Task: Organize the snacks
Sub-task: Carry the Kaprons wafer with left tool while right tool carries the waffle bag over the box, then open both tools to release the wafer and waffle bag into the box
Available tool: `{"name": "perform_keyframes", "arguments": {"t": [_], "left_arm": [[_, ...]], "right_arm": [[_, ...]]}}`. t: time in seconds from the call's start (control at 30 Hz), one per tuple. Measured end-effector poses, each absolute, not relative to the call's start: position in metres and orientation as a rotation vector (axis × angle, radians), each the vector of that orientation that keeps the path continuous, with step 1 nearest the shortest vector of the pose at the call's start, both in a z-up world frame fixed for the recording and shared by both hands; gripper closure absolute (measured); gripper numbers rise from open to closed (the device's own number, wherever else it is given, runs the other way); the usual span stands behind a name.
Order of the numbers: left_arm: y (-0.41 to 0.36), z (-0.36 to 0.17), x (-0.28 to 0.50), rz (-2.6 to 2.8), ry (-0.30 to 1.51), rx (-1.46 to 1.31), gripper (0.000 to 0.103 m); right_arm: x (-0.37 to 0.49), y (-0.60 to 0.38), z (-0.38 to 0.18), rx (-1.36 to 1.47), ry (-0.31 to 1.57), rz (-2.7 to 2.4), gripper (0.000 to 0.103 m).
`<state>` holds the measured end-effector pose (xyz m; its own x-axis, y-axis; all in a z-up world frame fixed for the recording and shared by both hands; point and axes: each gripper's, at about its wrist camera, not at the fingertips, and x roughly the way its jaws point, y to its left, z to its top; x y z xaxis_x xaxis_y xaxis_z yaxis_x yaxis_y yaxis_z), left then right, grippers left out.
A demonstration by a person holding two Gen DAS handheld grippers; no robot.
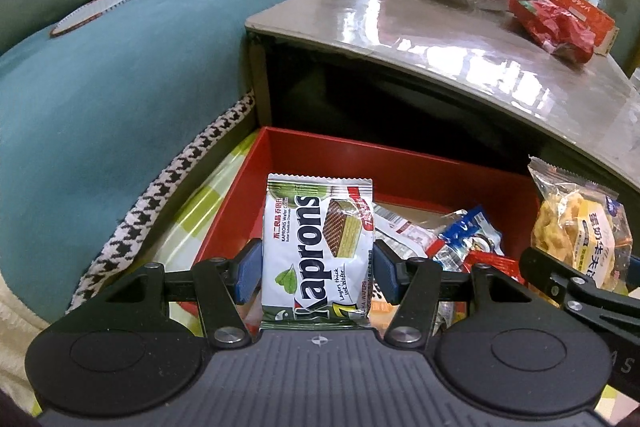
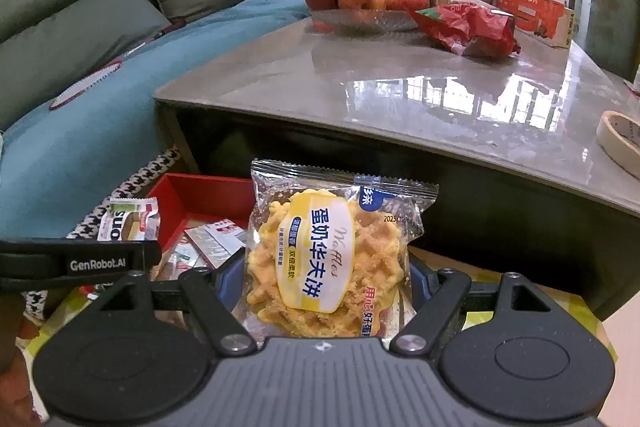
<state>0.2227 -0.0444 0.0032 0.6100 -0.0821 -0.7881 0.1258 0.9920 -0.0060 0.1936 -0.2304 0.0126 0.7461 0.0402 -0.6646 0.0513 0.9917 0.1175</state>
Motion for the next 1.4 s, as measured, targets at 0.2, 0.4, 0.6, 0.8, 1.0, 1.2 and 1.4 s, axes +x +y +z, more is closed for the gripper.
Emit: {"name": "perform_keyframes", "arguments": {"t": [0.2,0.4,0.6,0.8,1.0,1.2,1.4], "left_arm": [[-0.047,-0.003,0.23,-0.108,0.914,0.061,0.038],[-0.05,-0.011,0.238,-0.096,0.929,0.067,0.038],[-0.052,-0.017,0.243,-0.09,0.942,0.073,0.038],[-0.054,-0.024,0.249,-0.076,0.956,0.076,0.038],[-0.057,-0.029,0.253,-0.072,0.969,0.079,0.038],[-0.056,-0.029,0.253,-0.071,0.968,0.076,0.039],[-0.052,-0.027,0.252,-0.066,0.969,0.069,0.035]], "right_arm": [[0.202,-0.231,0.004,0.128,0.748,-0.005,0.021],[0.212,-0.234,-0.007,0.127,0.775,-0.015,0.021],[0.218,-0.232,-0.017,0.116,0.791,-0.015,0.021],[0.224,-0.23,-0.023,0.107,0.799,-0.012,0.021],[0.225,-0.226,-0.024,0.085,0.784,-0.015,0.021],[0.225,-0.221,-0.024,0.074,0.792,0.014,0.02],[0.226,-0.214,-0.026,0.053,0.796,0.032,0.02]]}}
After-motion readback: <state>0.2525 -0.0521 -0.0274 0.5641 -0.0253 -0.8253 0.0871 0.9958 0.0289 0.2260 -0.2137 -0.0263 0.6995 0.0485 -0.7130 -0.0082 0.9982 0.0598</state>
